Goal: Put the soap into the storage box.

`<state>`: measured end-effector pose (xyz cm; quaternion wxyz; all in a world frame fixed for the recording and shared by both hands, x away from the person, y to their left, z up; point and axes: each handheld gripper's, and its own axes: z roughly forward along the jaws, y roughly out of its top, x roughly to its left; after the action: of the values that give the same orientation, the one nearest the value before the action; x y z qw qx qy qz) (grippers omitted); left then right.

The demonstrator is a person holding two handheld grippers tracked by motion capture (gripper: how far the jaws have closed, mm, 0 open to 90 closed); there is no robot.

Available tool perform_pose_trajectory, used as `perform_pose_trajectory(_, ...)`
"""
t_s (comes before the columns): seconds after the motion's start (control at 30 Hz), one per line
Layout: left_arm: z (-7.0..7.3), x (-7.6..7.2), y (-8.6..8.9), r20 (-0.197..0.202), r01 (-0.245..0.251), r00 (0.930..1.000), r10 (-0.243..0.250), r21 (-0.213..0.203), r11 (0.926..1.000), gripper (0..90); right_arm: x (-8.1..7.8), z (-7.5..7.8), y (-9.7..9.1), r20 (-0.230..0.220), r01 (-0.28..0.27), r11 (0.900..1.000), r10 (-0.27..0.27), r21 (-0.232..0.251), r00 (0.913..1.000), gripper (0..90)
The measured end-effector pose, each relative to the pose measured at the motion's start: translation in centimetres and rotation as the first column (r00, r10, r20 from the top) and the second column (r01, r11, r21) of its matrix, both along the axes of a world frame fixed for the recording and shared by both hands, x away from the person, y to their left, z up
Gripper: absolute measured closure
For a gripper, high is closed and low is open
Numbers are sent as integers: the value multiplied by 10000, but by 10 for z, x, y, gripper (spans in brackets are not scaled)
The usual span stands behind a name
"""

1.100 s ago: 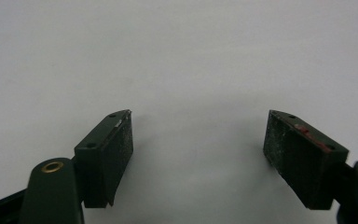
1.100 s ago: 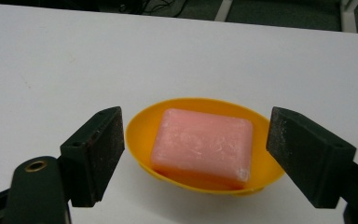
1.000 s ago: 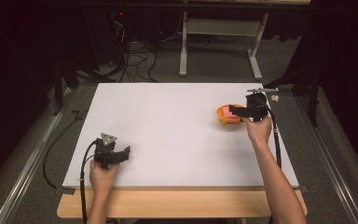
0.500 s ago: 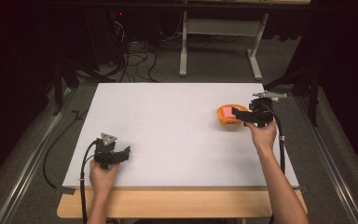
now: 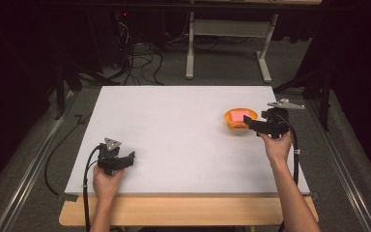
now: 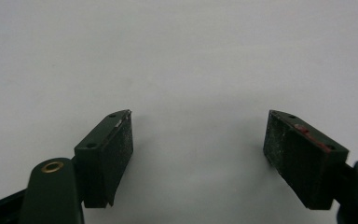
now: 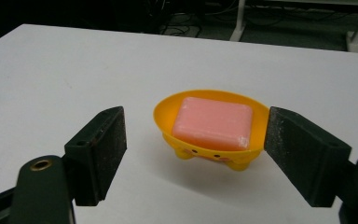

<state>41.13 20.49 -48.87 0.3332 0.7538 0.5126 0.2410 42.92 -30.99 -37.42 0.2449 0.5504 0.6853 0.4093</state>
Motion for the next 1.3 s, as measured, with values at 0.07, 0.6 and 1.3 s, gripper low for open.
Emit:
perform_pose_trajectory(0.07,0,0,0,2,-1,10000,1,1,10000,242,-3,-1,0,32,-36,10000,36,23,10000,218)
perform_pose_trajectory(0.6,0,0,0,25,-19,10000,19,25,10000,242,-28,-7,3,388,-371,9992,364,179,9986,221)
perform_pose_trajectory(1.3,0,0,0,38,-6,10000,5,65,10000,242,-39,-21,20,428,-1015,9946,1005,226,9940,225)
